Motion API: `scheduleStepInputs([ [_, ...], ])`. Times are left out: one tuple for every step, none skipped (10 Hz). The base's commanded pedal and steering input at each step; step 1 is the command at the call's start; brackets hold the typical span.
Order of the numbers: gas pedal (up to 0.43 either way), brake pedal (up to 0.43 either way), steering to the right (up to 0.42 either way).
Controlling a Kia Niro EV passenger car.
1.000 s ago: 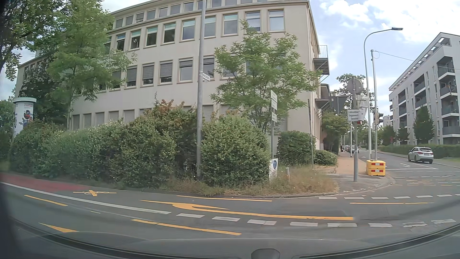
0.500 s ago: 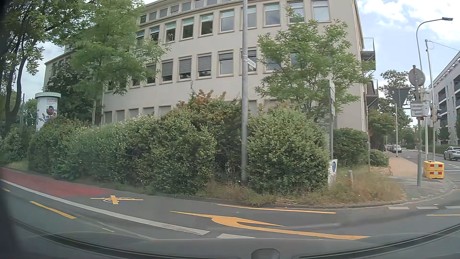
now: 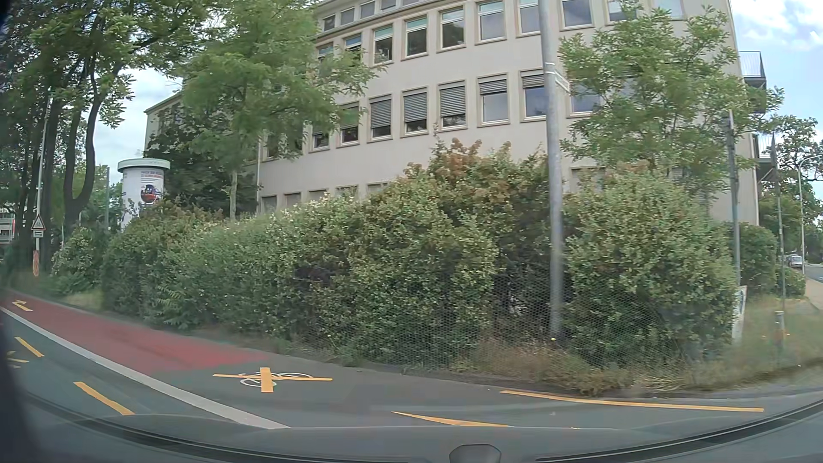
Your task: Follow the waypoints while adhering to traffic rules and regulations
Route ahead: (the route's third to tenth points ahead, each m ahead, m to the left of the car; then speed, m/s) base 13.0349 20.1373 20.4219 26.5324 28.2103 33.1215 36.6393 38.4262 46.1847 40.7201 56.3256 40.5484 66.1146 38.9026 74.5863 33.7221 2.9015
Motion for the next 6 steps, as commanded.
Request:
scheduleStepInputs([
  [0.0, 0.226, -0.612],
  [0.0, 0.232, -0.658],
  [0.0, 0.226, -0.689],
  [0.0, 0.226, -0.724],
  [0.0, 0.232, -0.75],
  [0.0, 0.232, -0.767],
])
